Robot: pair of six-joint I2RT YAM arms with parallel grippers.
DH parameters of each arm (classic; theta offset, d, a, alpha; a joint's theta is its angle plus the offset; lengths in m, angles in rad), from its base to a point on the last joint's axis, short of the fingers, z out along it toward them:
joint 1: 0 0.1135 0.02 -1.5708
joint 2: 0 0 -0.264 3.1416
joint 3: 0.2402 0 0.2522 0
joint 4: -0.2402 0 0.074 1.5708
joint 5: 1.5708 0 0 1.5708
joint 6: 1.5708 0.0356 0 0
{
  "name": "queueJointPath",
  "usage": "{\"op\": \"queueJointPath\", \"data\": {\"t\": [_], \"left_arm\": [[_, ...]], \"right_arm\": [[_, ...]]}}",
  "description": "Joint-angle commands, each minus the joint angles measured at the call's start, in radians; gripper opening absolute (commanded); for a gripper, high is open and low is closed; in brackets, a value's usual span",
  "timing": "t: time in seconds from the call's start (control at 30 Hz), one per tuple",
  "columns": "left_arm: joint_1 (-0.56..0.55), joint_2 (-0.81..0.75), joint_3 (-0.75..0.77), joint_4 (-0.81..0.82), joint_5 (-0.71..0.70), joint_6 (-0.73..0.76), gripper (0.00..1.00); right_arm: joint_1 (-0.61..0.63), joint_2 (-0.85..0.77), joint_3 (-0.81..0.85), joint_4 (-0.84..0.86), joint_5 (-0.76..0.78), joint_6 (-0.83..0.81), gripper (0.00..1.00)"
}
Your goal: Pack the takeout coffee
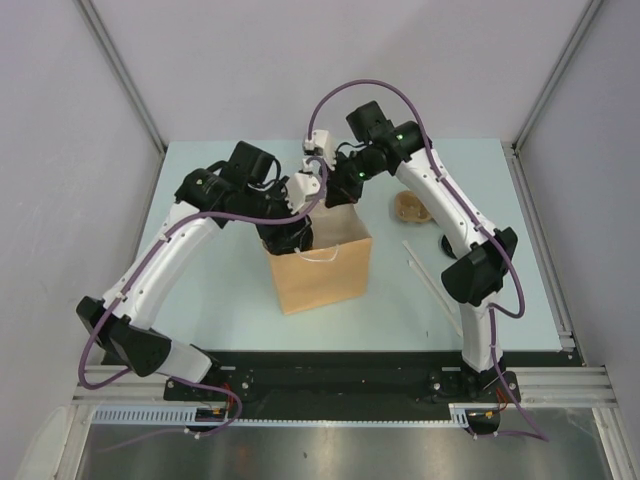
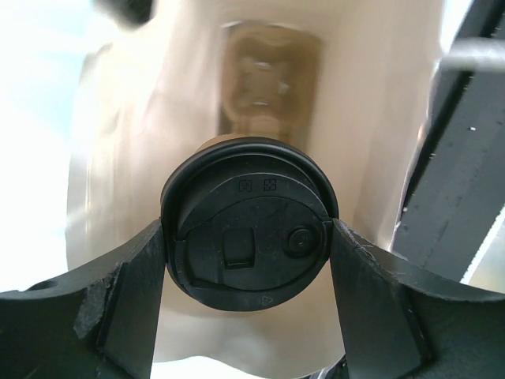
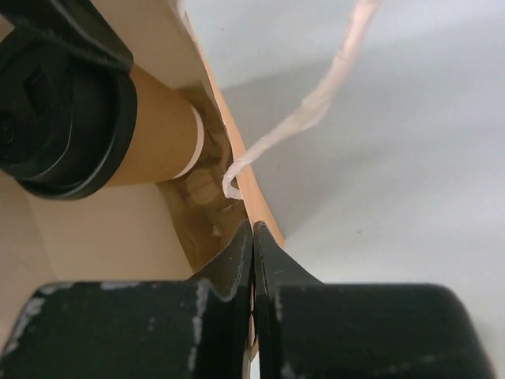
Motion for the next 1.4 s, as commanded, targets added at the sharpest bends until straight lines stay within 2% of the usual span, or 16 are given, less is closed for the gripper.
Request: {"op": "queueJointPath", "data": {"t": [0.0, 0.07, 0.1, 0.13, 0.2, 0.23, 0.33, 0.37, 0.5, 0.57, 0.7, 1.0, 1.13, 1.27, 1.37], "left_arm": [[0.019, -0.024, 0.036, 0.022, -0.011, 0.03, 0.27], [0.019, -0.019, 0.03, 0.028, -0.01, 0.03, 0.27], [0.019, -0.021, 0.018, 0.032, -0.01, 0.034, 0.27], [0.019, -0.024, 0.012, 0.041, -0.007, 0.032, 0.27], [0.019, -0.031, -0.007, 0.048, -0.008, 0.041, 0.27], [0.019, -0.031, -0.013, 0.048, -0.005, 0.046, 0.27], [0.019, -0.044, -0.031, 0.051, -0.005, 0.057, 0.27], [0.019, -0.044, -0.034, 0.053, -0.003, 0.055, 0.27], [0.018, -0.044, -0.033, 0.056, -0.004, 0.054, 0.27], [0.018, -0.044, -0.036, 0.065, 0.001, 0.052, 0.27], [-0.006, -0.074, -0.088, 0.094, -0.003, 0.06, 0.26], [-0.074, -0.197, -0.252, 0.209, -0.108, 0.087, 0.25], [-0.097, -0.247, -0.336, 0.271, -0.158, 0.096, 0.25], [-0.12, -0.298, -0.416, 0.32, -0.2, 0.095, 0.25], [-0.135, -0.335, -0.485, 0.372, -0.24, 0.095, 0.25]], "right_arm": [[-0.009, -0.107, -0.038, 0.034, 0.026, 0.138, 0.0], [-0.004, -0.153, -0.095, 0.052, 0.021, 0.147, 0.0], [0.001, -0.166, -0.121, 0.073, 0.03, 0.146, 0.05], [0.008, -0.173, -0.158, 0.084, 0.035, 0.149, 0.17], [0.011, -0.177, -0.166, 0.1, 0.043, 0.164, 0.28], [0.014, -0.167, -0.146, 0.098, 0.043, 0.167, 0.36], [0.017, -0.134, -0.102, 0.093, 0.047, 0.169, 0.5], [0.019, -0.123, -0.071, 0.093, 0.049, 0.166, 0.5], [0.03, -0.069, -0.034, 0.06, 0.043, 0.137, 0.5], [0.037, -0.049, -0.034, 0.044, 0.044, 0.108, 0.43], [0.056, -0.04, -0.011, 0.059, 0.063, 0.124, 0.0], [0.068, -0.182, -0.074, 0.262, 0.127, 0.22, 0.0], [0.091, -0.287, -0.228, 0.366, 0.165, 0.212, 0.0], [0.151, -0.425, -0.495, 0.507, 0.234, 0.194, 0.0], [0.209, -0.521, -0.618, 0.595, 0.291, 0.158, 0.0]]}}
